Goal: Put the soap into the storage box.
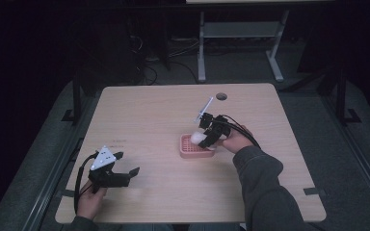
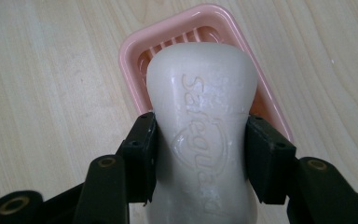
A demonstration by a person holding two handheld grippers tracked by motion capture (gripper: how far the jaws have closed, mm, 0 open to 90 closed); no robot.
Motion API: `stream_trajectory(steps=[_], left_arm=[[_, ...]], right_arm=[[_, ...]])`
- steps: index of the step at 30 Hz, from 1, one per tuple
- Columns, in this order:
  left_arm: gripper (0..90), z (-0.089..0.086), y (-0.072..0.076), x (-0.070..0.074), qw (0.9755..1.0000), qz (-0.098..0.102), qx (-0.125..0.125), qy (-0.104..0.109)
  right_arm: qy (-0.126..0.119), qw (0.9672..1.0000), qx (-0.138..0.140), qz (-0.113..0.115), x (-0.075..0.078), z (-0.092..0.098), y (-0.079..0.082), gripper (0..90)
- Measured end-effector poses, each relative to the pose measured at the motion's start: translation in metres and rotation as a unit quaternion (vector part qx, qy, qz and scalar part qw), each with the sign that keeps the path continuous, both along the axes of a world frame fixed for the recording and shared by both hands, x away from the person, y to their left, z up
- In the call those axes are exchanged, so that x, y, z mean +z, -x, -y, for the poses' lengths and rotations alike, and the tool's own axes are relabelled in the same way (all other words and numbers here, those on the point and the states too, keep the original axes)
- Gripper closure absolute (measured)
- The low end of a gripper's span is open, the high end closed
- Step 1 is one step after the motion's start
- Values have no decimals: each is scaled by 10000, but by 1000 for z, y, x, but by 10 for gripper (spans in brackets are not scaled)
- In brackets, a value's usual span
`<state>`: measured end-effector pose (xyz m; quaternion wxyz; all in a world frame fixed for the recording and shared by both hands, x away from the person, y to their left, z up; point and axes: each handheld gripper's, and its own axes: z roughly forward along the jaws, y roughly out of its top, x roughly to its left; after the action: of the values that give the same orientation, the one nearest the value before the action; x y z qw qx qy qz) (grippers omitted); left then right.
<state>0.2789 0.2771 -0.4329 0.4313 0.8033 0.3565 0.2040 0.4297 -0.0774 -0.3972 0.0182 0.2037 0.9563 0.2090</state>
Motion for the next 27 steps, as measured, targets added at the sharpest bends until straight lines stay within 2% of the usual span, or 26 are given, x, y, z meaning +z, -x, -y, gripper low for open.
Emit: stream_trajectory(steps=[16, 27], left_arm=[[145, 1, 0, -1, 10000, -30, -26, -5], [145, -1, 0, -1, 10000, -30, 9, 43]], right_arm=[[161, 9998, 89, 16, -14, -17, -6, 487], [120, 9998, 139, 18, -18, -24, -8, 486]])
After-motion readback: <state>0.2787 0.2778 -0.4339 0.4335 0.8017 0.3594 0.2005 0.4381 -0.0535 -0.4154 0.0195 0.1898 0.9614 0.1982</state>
